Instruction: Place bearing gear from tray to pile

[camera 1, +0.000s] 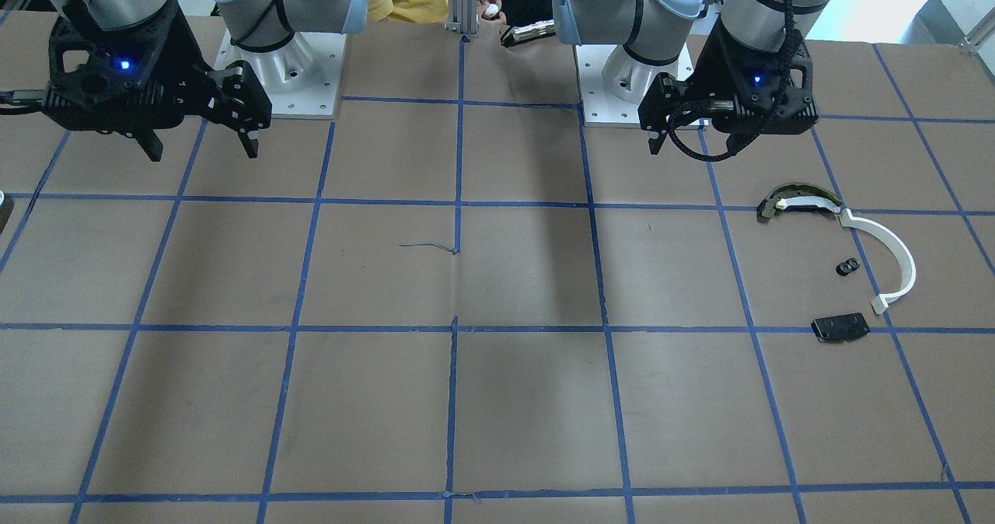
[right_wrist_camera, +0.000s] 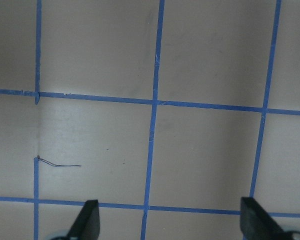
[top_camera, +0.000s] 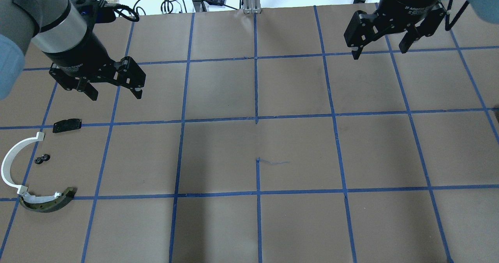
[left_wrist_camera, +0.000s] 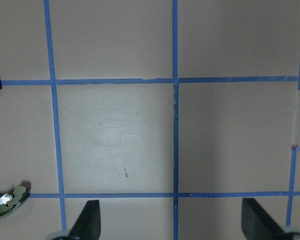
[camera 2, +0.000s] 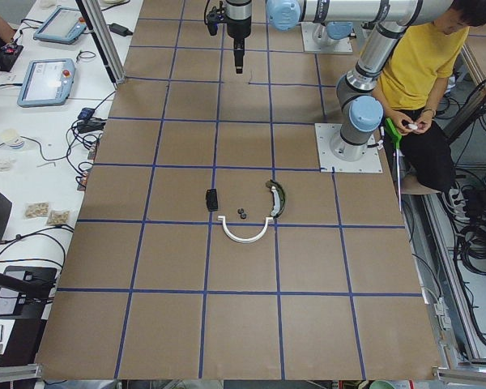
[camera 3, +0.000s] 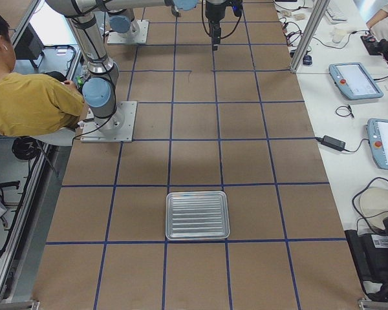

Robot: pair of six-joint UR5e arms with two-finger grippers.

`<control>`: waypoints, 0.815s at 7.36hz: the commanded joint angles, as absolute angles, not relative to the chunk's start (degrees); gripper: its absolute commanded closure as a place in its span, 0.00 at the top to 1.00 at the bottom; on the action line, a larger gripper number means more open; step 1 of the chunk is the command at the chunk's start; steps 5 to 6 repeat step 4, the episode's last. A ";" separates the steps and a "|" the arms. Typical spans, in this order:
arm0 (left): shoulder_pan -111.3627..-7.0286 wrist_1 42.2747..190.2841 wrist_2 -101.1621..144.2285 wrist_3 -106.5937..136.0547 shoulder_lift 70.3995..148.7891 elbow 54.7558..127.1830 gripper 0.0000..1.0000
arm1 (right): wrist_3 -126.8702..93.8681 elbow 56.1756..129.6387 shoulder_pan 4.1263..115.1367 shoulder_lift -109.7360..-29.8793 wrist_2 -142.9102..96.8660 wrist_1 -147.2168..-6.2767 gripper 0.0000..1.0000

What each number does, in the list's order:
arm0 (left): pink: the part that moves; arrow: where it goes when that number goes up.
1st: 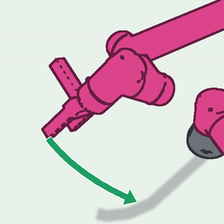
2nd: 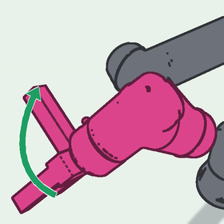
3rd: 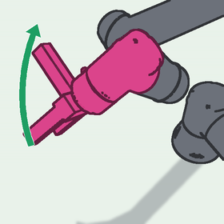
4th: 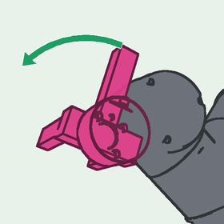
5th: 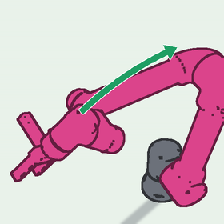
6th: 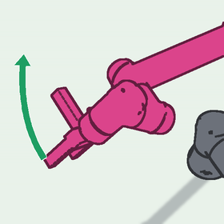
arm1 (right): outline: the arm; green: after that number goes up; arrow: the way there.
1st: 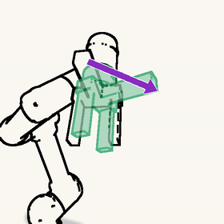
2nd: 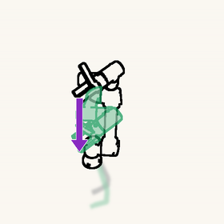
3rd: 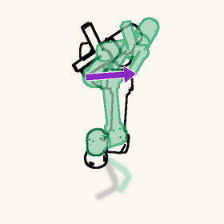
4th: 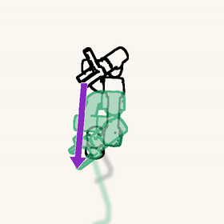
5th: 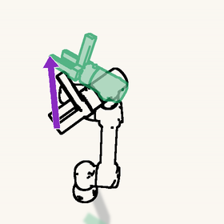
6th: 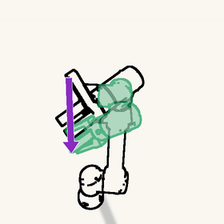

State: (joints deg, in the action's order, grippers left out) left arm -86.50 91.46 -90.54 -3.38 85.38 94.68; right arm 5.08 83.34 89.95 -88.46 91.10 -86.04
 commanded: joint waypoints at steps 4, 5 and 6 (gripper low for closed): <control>-86.22 91.76 -88.77 -3.52 85.43 94.83 1.00 | 4.92 83.32 90.00 -88.42 90.70 -86.13 1.00; -86.22 91.76 -88.77 -3.52 85.43 94.83 1.00 | 4.92 83.32 90.00 -88.42 90.70 -86.13 1.00; -86.22 91.76 -88.77 -3.52 85.43 94.83 1.00 | 4.92 83.32 90.00 -88.42 90.70 -86.13 1.00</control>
